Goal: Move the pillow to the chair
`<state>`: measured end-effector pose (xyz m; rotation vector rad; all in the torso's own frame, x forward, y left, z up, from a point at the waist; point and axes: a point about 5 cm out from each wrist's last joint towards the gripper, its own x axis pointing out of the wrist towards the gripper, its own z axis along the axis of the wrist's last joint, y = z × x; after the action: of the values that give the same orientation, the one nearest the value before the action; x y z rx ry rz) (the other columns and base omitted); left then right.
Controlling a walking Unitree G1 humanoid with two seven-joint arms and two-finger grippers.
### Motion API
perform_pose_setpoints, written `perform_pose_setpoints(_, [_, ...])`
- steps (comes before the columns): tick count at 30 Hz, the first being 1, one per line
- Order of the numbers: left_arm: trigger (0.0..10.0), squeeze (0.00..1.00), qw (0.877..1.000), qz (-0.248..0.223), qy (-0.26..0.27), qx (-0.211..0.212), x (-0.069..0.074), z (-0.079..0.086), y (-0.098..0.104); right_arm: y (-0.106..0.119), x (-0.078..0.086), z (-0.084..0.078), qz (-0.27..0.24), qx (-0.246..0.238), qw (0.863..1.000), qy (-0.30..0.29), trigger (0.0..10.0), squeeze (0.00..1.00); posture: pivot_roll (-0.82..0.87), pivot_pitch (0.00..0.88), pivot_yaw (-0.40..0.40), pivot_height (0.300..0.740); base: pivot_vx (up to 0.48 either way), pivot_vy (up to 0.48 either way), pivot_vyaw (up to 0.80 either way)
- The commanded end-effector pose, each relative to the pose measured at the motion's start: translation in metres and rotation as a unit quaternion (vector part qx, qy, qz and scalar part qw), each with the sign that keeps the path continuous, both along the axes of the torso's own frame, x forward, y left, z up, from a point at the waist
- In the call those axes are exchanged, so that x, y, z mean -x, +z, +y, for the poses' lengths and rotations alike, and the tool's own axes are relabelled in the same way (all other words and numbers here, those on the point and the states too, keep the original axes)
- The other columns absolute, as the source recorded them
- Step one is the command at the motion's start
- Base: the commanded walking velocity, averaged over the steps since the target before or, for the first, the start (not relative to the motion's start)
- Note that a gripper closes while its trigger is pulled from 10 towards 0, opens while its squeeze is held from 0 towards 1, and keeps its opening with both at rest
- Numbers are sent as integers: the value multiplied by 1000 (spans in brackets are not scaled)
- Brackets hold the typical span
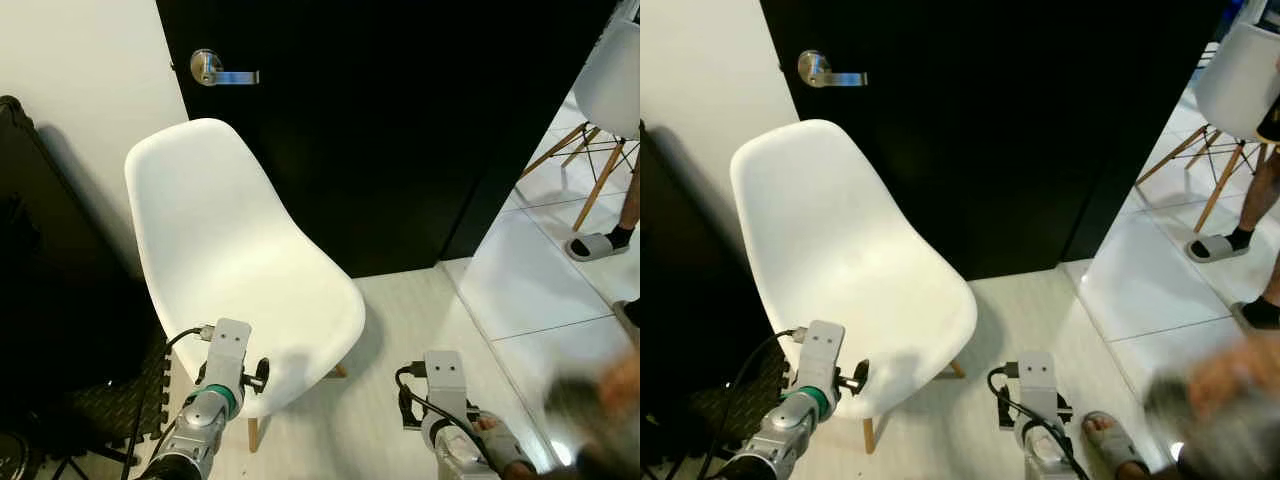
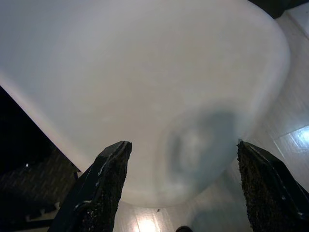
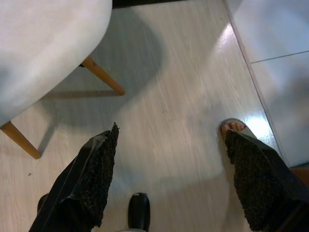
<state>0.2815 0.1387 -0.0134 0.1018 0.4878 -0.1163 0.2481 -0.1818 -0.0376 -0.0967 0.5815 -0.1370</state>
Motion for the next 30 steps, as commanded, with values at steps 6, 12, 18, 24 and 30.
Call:
perform_pose_setpoints(6, [10000,0,1000,0,6,3,1,-1,-1,0,-1,5,0,-4,1000,6,10000,0,-18,0,82,740,0,0,192])
perform_pose_setpoints(12, [10000,0,1000,1,-2,1,1,-2,-1,1,-1,3,-7,-1,1000,3,10000,0,-19,0,94,740,0,0,778])
perform_pose_setpoints(18, [10000,0,1000,1,-5,-1,2,-2,-1,0,0,2,-5,1,1000,2,10000,0,-20,0,95,740,0,0,800])
perform_pose_setpoints(24, [10000,0,1000,-9,-3,0,-2,-1,3,1,-1,1,-7,-3,1000,-4,10000,0,-14,0,92,740,0,0,800])
perform_pose_setpoints(30, [10000,0,1000,-16,3,3,-5,-1,6,3,-4,1,-9,-3,1000,-4,10000,0,-10,0,92,740,0,0,800])
